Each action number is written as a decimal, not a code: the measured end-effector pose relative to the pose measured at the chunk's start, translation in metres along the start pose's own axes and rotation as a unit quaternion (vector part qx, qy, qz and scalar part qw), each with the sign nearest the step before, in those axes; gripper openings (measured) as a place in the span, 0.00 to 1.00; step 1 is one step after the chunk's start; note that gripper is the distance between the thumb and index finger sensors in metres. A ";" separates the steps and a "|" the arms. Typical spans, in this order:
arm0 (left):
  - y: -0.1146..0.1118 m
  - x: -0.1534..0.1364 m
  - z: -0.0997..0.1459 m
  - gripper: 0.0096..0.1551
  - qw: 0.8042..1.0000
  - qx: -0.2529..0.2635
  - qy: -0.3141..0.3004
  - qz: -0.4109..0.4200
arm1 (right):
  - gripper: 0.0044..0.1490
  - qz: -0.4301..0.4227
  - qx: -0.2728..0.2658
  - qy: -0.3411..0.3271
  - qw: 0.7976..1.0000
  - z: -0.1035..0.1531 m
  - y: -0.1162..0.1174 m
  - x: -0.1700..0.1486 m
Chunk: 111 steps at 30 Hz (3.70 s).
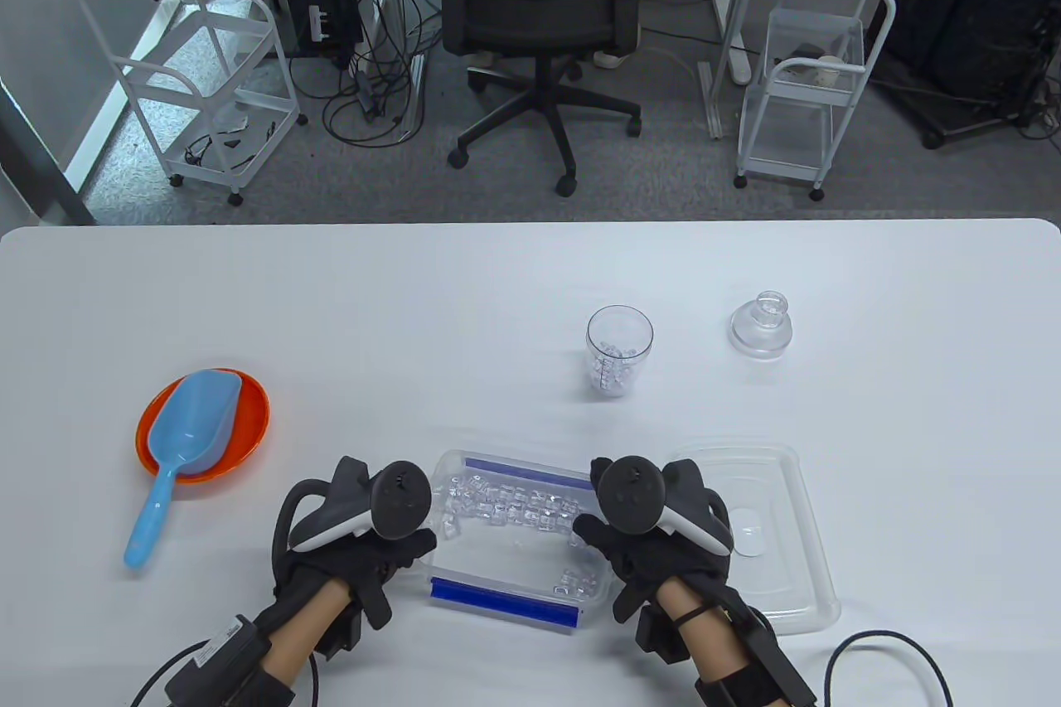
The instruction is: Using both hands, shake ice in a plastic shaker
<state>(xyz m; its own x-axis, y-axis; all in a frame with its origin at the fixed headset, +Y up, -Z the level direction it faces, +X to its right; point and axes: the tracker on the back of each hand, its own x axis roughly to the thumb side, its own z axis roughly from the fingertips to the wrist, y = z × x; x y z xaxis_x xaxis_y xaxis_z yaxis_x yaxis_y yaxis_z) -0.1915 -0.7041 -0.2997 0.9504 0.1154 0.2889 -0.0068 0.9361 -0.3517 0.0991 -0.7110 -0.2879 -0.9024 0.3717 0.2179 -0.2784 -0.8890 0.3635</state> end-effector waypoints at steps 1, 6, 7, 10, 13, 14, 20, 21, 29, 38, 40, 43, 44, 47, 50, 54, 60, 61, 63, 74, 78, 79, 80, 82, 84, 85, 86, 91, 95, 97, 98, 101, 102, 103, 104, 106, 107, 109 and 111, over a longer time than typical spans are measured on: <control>0.001 -0.002 -0.002 0.34 1.000 0.002 0.006 0.001 | 0.44 0.003 -0.006 0.001 1.000 0.001 -0.001 0.000; 0.007 -0.016 -0.020 0.34 0.999 0.014 0.048 0.020 | 0.32 -0.007 -0.043 0.009 0.999 0.004 -0.007 -0.003; 0.008 -0.017 -0.025 0.32 0.998 0.013 0.053 0.026 | 0.30 -0.011 -0.042 0.008 0.999 0.005 -0.007 -0.003; 0.013 -0.018 -0.038 0.29 0.997 0.014 0.066 0.048 | 0.28 0.006 -0.031 -0.004 0.999 0.006 -0.007 0.002; 0.019 -0.015 -0.052 0.29 0.997 0.014 0.074 0.024 | 0.28 0.052 -0.021 -0.014 0.998 0.007 -0.006 0.011; 0.021 -0.013 -0.056 0.29 0.997 0.012 0.075 0.015 | 0.28 0.065 -0.013 -0.018 0.998 0.008 -0.006 0.014; 0.029 -0.007 -0.079 0.30 0.996 0.006 0.086 0.024 | 0.28 0.080 0.066 -0.051 0.993 0.010 -0.004 0.028; 0.029 -0.006 -0.082 0.30 0.996 0.006 0.089 0.028 | 0.28 0.080 0.078 -0.058 0.992 0.011 -0.002 0.030; 0.038 0.010 -0.103 0.31 0.995 -0.024 0.094 0.012 | 0.29 0.096 0.127 -0.088 0.983 0.014 0.007 0.048; 0.041 0.018 -0.110 0.31 0.996 -0.021 0.092 0.000 | 0.29 0.085 0.136 -0.102 0.982 0.014 0.011 0.052; 0.041 0.019 -0.110 0.31 0.996 -0.022 0.092 -0.001 | 0.29 0.084 0.139 -0.103 0.981 0.014 0.012 0.053; 0.042 0.020 -0.111 0.31 0.996 -0.021 0.091 0.001 | 0.29 0.071 0.145 -0.107 0.981 0.014 0.013 0.053; 0.042 0.020 -0.111 0.31 0.996 -0.020 0.090 0.001 | 0.29 0.069 0.146 -0.108 0.981 0.014 0.013 0.053; 0.042 0.021 -0.111 0.31 0.996 -0.021 0.090 -0.005 | 0.29 0.068 0.146 -0.108 0.981 0.014 0.014 0.054; 0.041 0.021 -0.111 0.31 0.996 -0.019 0.089 -0.004 | 0.29 0.063 0.146 -0.109 0.981 0.014 0.014 0.053; 0.041 0.021 -0.112 0.31 0.996 -0.019 0.088 -0.001 | 0.29 0.064 0.144 -0.110 0.981 0.014 0.015 0.054; 0.041 0.022 -0.109 0.31 0.996 -0.012 0.093 -0.005 | 0.29 0.062 0.144 -0.108 0.982 0.014 0.015 0.053; 0.041 0.023 -0.109 0.31 0.996 -0.011 0.092 -0.009 | 0.30 0.062 0.144 -0.108 0.982 0.014 0.014 0.052; 0.041 0.024 -0.104 0.33 0.996 -0.011 0.091 -0.015 | 0.30 0.065 0.146 -0.105 0.981 0.015 0.013 0.050; 0.047 0.006 -0.036 0.37 0.979 0.163 0.087 -0.081 | 0.35 -0.005 0.047 -0.055 0.997 0.032 -0.033 0.024; 0.043 -0.004 -0.008 0.37 0.980 0.173 0.088 -0.041 | 0.40 0.012 -0.050 0.036 0.998 0.041 -0.056 -0.001; 0.041 -0.007 0.000 0.37 0.981 0.175 0.087 -0.023 | 0.42 0.001 -0.078 0.068 0.995 0.043 -0.061 -0.013; 0.038 -0.008 0.007 0.37 0.981 0.176 0.086 -0.004 | 0.44 -0.014 -0.104 0.102 0.989 0.043 -0.063 -0.026; 0.033 -0.010 0.016 0.37 0.981 0.177 0.076 0.026 | 0.48 -0.025 -0.137 0.168 0.976 0.043 -0.064 -0.050; 0.027 -0.011 0.022 0.37 0.979 0.186 0.063 0.050 | 0.52 -0.002 -0.154 0.237 0.959 0.041 -0.061 -0.072; 0.026 -0.011 0.023 0.37 0.978 0.193 0.052 0.055 | 0.55 0.014 -0.144 0.270 0.952 0.040 -0.056 -0.083; 0.025 -0.011 0.024 0.37 0.978 0.194 0.049 0.057 | 0.57 0.019 -0.116 0.302 0.946 0.036 -0.050 -0.096; 0.021 -0.012 0.027 0.36 0.976 0.209 0.047 0.043 | 0.65 -0.024 -0.050 0.363 0.930 0.028 -0.032 -0.127; 0.016 -0.014 0.025 0.36 0.977 0.205 0.057 0.028 | 0.70 -0.023 0.002 0.397 0.918 0.023 -0.017 -0.141; 0.014 -0.017 0.025 0.36 0.977 0.201 0.064 0.027 | 0.71 -0.015 0.007 0.412 0.911 0.023 -0.014 -0.146; 0.014 -0.020 0.024 0.36 0.978 0.198 0.067 0.027 | 0.72 -0.018 0.016 0.419 0.908 0.023 -0.012 -0.149; 0.013 -0.026 0.024 0.36 0.976 0.197 0.076 0.041 | 0.71 -0.039 0.050 0.435 0.898 0.022 -0.006 -0.157; 0.012 -0.027 0.023 0.36 0.976 0.197 0.077 0.045 | 0.71 -0.048 0.052 0.435 0.898 0.022 -0.005 -0.158; 0.012 -0.027 0.023 0.36 0.976 0.195 0.078 0.052 | 0.71 -0.066 0.047 0.438 0.895 0.023 -0.004 -0.160; 0.012 -0.028 0.022 0.36 0.976 0.195 0.078 0.055 | 0.72 -0.052 0.037 0.443 0.894 0.023 -0.006 -0.160; 0.011 -0.027 0.022 0.36 0.976 0.194 0.077 0.056 | 0.73 -0.006 0.012 0.456 0.890 0.023 -0.009 -0.158; 0.012 -0.026 0.022 0.36 0.977 0.194 0.075 0.053 | 0.74 0.006 0.004 0.459 0.888 0.023 -0.012 -0.156; 0.013 -0.024 0.023 0.36 0.977 0.195 0.073 0.045 | 0.74 0.016 -0.030 0.461 0.887 0.025 -0.019 -0.150; 0.014 -0.022 0.024 0.36 0.977 0.199 0.069 0.040 | 0.72 0.054 -0.089 0.462 0.881 0.030 -0.031 -0.140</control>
<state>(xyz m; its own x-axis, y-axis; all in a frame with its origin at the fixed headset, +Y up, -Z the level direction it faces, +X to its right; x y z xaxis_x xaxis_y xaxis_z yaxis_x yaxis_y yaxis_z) -0.2196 -0.6852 -0.2897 0.9746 0.1738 0.1412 -0.1775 0.9840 0.0136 0.2441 -0.7270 -0.3025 -0.7861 -0.0217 -0.6177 -0.1466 -0.9643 0.2205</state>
